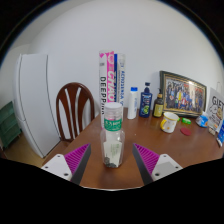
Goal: Pour water
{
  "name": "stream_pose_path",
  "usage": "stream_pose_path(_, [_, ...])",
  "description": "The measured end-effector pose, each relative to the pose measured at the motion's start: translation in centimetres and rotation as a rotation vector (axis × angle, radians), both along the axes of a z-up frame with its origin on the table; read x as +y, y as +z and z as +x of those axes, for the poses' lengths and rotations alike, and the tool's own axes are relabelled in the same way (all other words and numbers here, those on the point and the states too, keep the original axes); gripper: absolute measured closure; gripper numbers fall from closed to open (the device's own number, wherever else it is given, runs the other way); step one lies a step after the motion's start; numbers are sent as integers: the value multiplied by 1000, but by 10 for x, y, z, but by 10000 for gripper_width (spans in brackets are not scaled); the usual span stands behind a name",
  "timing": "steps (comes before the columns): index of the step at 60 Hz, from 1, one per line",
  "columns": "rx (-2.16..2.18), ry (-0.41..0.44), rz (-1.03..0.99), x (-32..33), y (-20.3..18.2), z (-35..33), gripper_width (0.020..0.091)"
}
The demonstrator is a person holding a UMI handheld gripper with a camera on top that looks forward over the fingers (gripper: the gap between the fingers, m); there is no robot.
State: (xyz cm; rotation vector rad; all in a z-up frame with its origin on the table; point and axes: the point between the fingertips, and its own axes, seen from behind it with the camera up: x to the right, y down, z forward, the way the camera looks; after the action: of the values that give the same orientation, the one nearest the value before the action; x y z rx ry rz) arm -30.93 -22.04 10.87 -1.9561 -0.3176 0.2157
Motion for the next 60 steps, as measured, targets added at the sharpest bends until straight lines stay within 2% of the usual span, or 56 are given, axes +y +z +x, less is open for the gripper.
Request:
stream_pose_path(7, [-10,-42,13,31,-19,-3,247])
stream_pose_path(15, [-17,-20,19,53,-40,-14,280])
stream_pose_path(20, [-2,-6,22,58,-48,-21,387])
stream_pose_path(25, [15,-14,28,63,-50,-21,563])
stream_pose_path(39, [61,-28,15,64,-49,-22,676])
stream_pose_path(48, [97,-29,16,75,-22,-19,676])
stream_pose_path(60, [295,-55,20,124,41,-2,676])
